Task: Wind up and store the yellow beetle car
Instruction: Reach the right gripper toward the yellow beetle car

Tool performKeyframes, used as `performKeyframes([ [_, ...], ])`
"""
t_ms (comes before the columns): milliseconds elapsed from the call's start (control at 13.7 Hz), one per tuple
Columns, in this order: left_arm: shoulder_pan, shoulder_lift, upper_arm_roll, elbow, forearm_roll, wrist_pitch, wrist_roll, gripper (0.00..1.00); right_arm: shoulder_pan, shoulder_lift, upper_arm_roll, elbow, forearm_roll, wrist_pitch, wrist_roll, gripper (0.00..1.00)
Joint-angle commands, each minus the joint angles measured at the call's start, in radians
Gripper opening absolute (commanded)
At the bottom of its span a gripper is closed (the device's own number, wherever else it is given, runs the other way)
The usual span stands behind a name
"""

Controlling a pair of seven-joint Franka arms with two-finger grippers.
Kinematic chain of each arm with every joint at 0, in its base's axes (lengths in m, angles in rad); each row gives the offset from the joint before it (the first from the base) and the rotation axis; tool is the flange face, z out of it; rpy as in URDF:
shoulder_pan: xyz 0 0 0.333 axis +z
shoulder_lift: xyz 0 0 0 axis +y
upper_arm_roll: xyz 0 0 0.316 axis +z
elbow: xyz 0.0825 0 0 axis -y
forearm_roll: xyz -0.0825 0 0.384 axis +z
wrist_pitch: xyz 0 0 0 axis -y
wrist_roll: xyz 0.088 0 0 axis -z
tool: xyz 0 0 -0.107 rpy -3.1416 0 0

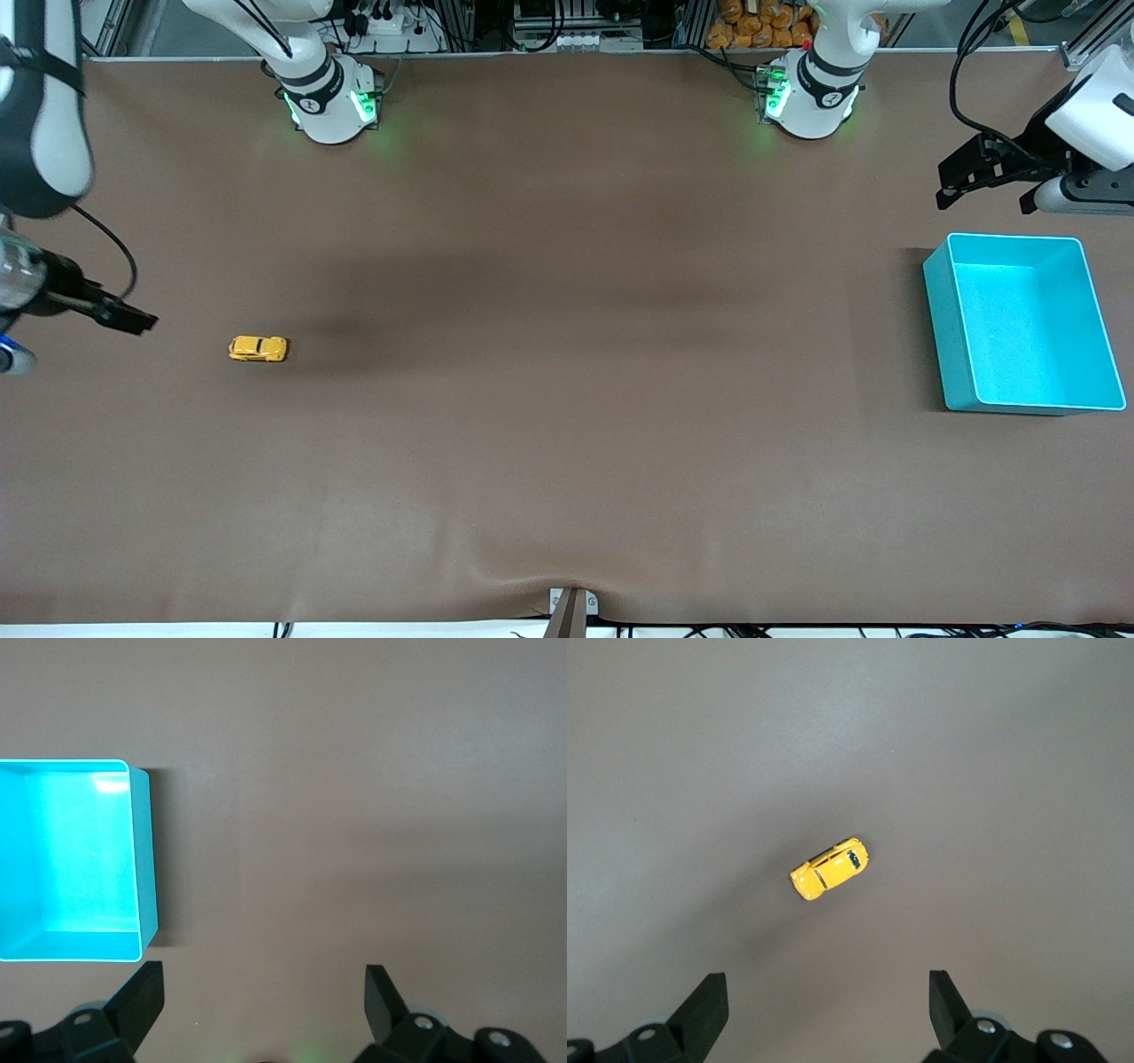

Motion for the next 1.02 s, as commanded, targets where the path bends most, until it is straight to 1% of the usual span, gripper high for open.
performKeyframes([
  [0, -0.001, 0.005, -0.01, 0.011, 0.023, 0.003, -0.008, 1.0, -0.005, 0.015, 0.001, -0.031, 0.033, 0.034, 0.084, 1.0],
  [219, -0.001, -0.001, -0.013, 0.011, 0.023, -0.003, -0.005, 1.0, -0.037, 0.015, 0.001, -0.099, 0.099, 0.115, 0.187, 1.0],
  [292, -0.001, -0.003, -0.01, 0.011, 0.021, -0.003, -0.004, 1.0, -0.05, 0.016, 0.001, -0.123, 0.137, 0.153, 0.264, 1.0],
  [364, 0.001, -0.001, -0.01, 0.011, 0.021, -0.003, -0.005, 1.0, -0.062, 0.016, 0.001, -0.143, 0.158, 0.19, 0.346, 1.0],
  [437, 0.001, 0.0, -0.01, 0.009, 0.021, -0.003, -0.007, 1.0, -0.059, 0.015, -0.001, -0.18, 0.158, 0.204, 0.383, 1.0],
  [510, 0.001, 0.002, -0.01, 0.011, 0.02, -0.001, -0.007, 1.0, -0.058, 0.01, -0.001, -0.227, 0.158, 0.25, 0.395, 1.0],
  [729, -0.001, 0.006, -0.01, 0.011, 0.014, 0.006, -0.008, 1.0, -0.042, 0.006, -0.001, -0.364, 0.146, 0.43, 0.475, 1.0],
  [875, -0.006, 0.009, -0.01, 0.011, 0.013, 0.014, -0.008, 1.0, -0.042, 0.018, -0.001, -0.41, 0.146, 0.495, 0.484, 1.0],
  [948, -0.004, 0.012, -0.01, 0.009, 0.012, 0.02, -0.008, 1.0, -0.048, 0.025, 0.001, -0.426, 0.146, 0.524, 0.519, 1.0],
])
